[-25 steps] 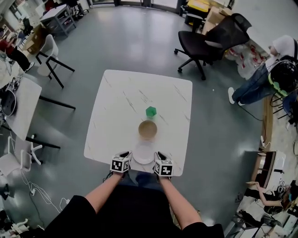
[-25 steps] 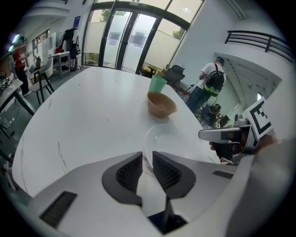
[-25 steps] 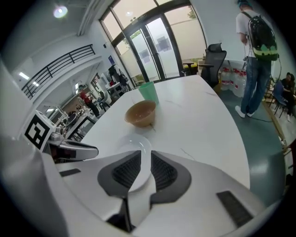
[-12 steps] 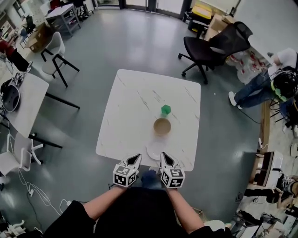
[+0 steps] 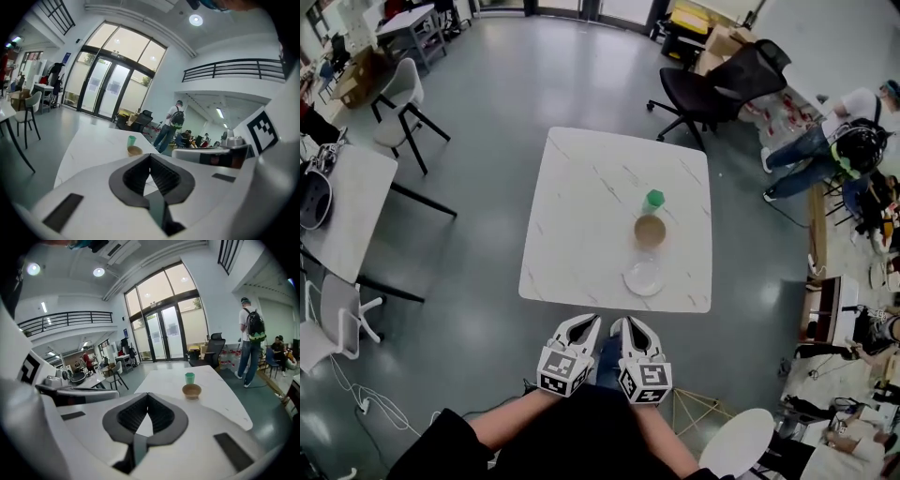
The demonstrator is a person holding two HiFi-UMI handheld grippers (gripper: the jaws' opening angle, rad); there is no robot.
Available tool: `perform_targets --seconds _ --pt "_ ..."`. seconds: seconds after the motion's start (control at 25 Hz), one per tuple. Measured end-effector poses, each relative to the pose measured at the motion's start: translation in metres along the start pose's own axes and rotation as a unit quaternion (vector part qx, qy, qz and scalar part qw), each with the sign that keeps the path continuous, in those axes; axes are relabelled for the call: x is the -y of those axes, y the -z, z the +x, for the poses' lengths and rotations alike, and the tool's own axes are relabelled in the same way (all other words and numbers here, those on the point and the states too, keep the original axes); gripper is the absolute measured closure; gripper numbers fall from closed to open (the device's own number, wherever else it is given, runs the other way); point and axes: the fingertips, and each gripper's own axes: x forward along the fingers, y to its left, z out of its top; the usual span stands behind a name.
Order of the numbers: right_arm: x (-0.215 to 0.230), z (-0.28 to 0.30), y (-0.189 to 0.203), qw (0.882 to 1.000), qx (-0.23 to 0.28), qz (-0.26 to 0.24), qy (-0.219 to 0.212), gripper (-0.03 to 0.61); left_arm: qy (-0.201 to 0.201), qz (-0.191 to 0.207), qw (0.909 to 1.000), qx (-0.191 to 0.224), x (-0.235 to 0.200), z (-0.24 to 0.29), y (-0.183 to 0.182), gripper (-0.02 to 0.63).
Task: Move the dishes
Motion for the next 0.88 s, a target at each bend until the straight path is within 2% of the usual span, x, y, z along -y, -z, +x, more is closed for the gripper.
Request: perform_targets --seconds 0.28,0.52,0.68,0.88 --pt "-0.038 -0.037 -0.024 0.998 0.04 -0.047 0.016 0.561 0.024 0.015 0.9991 0.033 0.023 -0.041 -0.022 0.597" --pt "-0.046 -0.061 -0.043 0.995 0.084 -0.055 0.019 0.561 0.006 0.065 0.9919 0.11 0.046 -0.067 -0.061 0.597" --pt "-0.039 -0.092 -0.051 0.991 0.122 -0.056 0.021 0.561 -0.006 0.068 0.991 0.115 0.061 -0.074 -0.065 0.597" --pt "-0.025 -0.117 -0.052 0.988 0.137 -0.062 0.034 0.561 0.006 0.102 0.9882 0.115 0.098 -0.073 -0.056 0.597"
